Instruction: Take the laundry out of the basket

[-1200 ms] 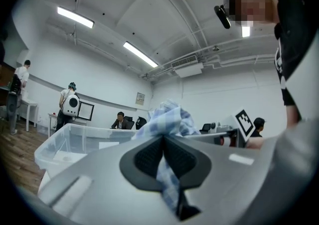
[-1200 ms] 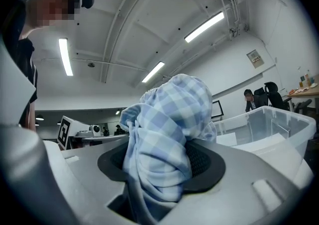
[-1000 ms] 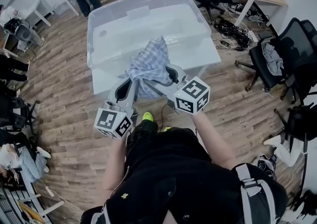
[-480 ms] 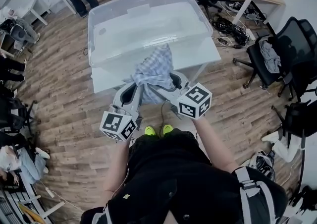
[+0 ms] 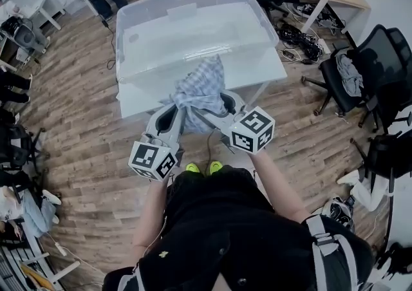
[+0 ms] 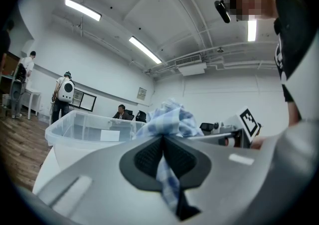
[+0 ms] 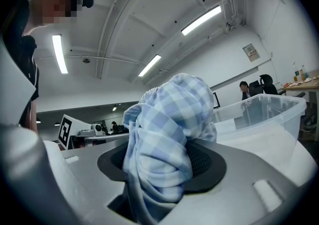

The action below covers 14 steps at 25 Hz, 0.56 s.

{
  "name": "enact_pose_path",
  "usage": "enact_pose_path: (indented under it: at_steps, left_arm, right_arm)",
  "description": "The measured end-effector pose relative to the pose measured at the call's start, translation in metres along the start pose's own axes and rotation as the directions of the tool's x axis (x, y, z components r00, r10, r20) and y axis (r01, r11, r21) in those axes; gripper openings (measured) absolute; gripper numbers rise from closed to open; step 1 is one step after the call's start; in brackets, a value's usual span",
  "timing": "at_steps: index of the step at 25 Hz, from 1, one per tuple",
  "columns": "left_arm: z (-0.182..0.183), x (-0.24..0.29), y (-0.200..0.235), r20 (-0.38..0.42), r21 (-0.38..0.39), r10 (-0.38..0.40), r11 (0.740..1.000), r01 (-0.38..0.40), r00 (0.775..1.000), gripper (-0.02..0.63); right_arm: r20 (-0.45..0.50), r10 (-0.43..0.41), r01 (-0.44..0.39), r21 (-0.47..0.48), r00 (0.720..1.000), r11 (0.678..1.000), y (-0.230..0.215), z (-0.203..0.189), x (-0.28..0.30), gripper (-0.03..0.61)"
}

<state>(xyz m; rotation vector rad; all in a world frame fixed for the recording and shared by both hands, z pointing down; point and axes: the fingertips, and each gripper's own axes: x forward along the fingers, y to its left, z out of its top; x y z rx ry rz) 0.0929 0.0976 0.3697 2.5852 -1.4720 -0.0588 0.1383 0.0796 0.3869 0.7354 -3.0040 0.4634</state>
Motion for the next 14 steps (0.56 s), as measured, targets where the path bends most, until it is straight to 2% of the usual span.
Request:
enact_pose_path:
  at_steps: [14]
  left_arm:
    - [-0.002,0.004,-0.017,-0.005,0.004,-0.007,1.000,0.007,1.000,0.005]
  right_arm:
    - [0.005,-0.007,0.007,0.001,1.000,1.000,-0.002,-0.001,-0.017,0.249]
